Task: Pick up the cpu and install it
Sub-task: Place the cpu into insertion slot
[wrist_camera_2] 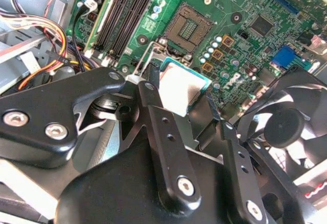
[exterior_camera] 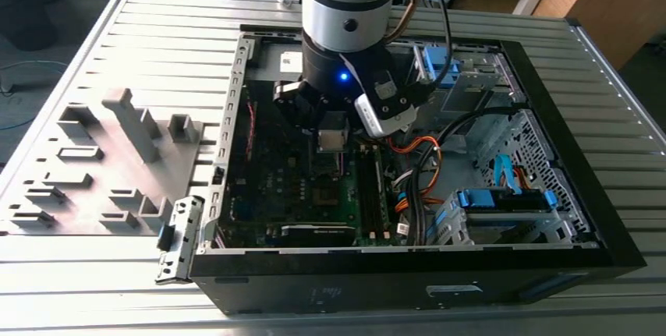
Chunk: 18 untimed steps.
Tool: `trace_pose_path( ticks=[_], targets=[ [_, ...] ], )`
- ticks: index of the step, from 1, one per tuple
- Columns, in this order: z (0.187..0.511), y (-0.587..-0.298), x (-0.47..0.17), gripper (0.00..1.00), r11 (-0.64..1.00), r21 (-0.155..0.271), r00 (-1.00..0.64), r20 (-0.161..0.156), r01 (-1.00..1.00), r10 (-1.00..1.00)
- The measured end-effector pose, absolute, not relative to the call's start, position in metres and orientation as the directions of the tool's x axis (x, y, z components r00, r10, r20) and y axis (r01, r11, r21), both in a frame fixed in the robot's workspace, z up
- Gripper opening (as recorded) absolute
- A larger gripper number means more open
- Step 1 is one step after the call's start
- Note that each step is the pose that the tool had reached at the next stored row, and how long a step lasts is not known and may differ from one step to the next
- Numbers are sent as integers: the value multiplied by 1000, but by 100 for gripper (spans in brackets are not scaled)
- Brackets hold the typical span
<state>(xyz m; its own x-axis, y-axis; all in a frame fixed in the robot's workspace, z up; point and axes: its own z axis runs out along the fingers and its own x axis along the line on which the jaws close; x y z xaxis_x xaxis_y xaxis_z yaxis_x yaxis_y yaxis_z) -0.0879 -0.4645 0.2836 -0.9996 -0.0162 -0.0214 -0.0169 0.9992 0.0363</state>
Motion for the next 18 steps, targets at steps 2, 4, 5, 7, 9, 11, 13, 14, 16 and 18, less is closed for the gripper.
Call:
trace_pose_path(
  ticks=[2,4,5,7,9,11,13,14,16,18],
  targets=[
    [284,-464,-88,47,999,37,-1000,-21,-17,-16],
    [283,-464,-88,47,999,37,-1000,-22,-17,-16],
    [282,-464,-88,47,999,37,-1000,-21,-17,-16],
    [280,-464,-88,47,999,37,-1000,-21,-17,-16],
    [276,-464,-88,47,999,37,-1000,-22,-17,-16],
    [272,-464,-88,47,999,37,-1000,-22,-17,-16],
    [269,-464,-88,47,999,37,-1000,-22,-17,-16],
    [267,-464,-88,47,999,37,-1000,-22,-17,-16],
    [263,-464,-88,47,999,37,-1000,-23,-17,-16],
    [260,-465,-88,47,999,38,-1000,-24,-17,-16]
  ],
)
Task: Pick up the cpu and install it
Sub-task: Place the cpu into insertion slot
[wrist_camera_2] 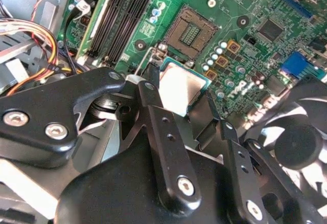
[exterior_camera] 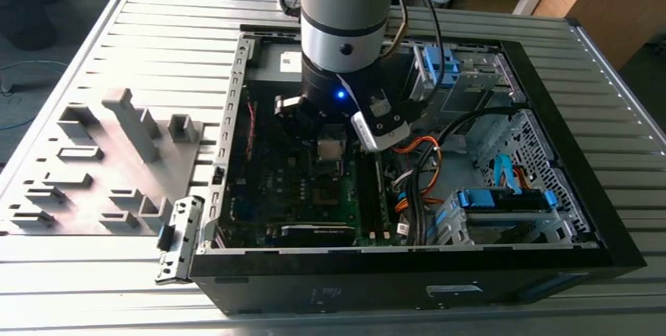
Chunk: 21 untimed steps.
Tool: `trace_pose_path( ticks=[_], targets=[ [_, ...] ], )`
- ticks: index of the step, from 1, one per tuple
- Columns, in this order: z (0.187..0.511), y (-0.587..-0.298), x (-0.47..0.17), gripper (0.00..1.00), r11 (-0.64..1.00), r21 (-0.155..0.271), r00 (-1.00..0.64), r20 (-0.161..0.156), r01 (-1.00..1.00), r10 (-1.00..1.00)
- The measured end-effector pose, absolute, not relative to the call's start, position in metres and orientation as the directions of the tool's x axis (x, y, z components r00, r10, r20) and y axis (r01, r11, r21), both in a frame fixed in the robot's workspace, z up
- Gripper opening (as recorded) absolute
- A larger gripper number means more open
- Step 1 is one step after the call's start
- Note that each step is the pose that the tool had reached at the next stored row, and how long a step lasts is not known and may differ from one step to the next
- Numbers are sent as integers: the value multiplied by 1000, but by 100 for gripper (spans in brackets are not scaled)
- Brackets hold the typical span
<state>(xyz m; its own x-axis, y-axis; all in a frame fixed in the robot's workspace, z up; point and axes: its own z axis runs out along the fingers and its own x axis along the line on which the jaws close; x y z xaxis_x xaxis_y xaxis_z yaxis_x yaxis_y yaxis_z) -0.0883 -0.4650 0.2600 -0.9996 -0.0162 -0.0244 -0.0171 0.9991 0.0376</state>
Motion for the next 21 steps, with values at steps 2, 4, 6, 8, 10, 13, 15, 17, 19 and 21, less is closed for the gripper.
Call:
trace_pose_path(
  ticks=[2,4,6,8,10,13,15,17,19,21],
  targets=[
    [258,-467,-88,47,999,39,-1000,-25,-17,-16],
    [256,-471,-88,47,999,40,-1000,-25,-17,-16],
    [254,-474,-88,47,999,41,-1000,-25,-17,-16],
    [252,-477,-89,47,999,41,-1000,-25,-17,-16],
    [250,-479,-89,47,999,41,-1000,-25,-17,-16],
    [248,-481,-89,47,999,41,-1000,-25,-17,-16],
    [246,-481,-89,47,999,41,-1000,-25,-17,-16],
    [244,-482,-89,47,999,41,-1000,-25,-17,-16],
    [244,-482,-89,47,999,41,-1000,-25,-17,-16],
    [244,-482,-89,47,999,41,-1000,-25,-17,-16]
  ],
)
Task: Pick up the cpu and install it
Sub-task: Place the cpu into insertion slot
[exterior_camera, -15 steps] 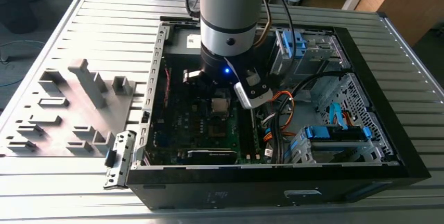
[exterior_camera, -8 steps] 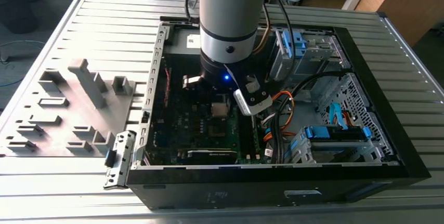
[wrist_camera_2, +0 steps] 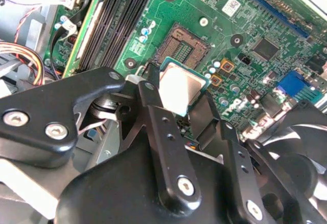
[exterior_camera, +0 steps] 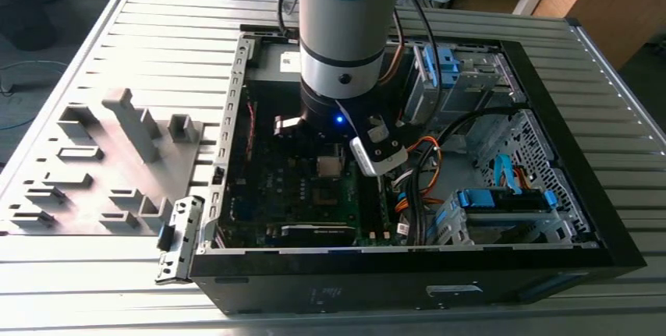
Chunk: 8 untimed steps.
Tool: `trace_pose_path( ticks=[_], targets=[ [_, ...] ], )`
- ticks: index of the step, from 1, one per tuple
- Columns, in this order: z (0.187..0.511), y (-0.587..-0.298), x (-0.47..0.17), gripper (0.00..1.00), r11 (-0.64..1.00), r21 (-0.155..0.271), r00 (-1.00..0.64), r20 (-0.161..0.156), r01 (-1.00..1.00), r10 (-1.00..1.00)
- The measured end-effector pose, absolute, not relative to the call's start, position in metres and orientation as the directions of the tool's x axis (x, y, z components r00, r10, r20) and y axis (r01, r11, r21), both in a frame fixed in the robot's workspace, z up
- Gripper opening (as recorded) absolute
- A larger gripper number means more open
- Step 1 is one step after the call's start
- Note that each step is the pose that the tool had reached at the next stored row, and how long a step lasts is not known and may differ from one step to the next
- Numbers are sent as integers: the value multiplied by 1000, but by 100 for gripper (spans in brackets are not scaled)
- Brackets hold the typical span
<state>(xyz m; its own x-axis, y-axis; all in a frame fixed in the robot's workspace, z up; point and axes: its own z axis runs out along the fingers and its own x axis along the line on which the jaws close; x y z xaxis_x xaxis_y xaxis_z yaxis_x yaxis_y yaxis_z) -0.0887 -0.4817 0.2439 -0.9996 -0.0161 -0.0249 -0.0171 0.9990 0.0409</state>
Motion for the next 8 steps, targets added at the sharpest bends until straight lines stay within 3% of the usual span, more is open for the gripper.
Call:
trace_pose_path(
  ticks=[8],
  targets=[
    [239,-482,-89,47,999,41,-1000,-25,-17,-16]
  ],
)
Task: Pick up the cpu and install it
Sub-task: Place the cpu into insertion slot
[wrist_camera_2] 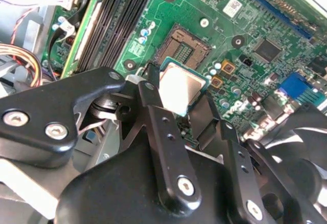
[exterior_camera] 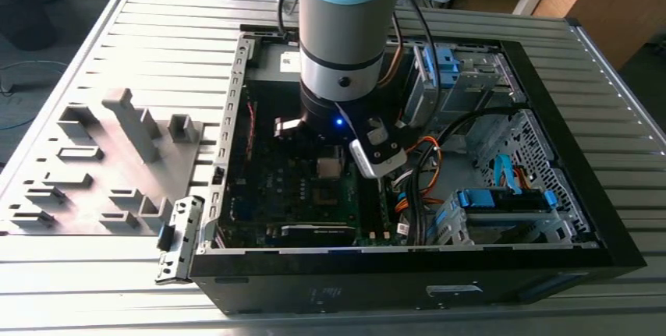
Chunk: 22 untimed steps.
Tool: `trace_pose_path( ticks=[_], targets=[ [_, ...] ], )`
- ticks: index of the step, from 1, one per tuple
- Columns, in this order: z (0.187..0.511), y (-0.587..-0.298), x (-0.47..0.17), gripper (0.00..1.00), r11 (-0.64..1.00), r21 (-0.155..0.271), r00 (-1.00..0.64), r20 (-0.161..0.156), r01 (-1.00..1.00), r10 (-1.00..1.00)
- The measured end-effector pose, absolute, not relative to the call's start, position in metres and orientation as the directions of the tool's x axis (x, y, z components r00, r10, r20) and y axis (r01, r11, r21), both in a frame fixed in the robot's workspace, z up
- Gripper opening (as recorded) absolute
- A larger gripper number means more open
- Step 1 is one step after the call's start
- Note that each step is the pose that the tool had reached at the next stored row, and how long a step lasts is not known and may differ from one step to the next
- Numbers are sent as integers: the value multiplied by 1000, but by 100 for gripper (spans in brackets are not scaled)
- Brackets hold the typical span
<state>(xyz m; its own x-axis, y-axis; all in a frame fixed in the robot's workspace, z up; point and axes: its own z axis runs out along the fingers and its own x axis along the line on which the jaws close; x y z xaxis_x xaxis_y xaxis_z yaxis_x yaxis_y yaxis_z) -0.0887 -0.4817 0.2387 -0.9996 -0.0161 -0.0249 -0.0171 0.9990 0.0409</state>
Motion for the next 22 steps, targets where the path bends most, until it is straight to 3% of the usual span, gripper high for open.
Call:
trace_pose_path(
  ticks=[22],
  targets=[
    [211,-482,-90,47,999,35,-1000,-25,-17,-16]
  ],
)
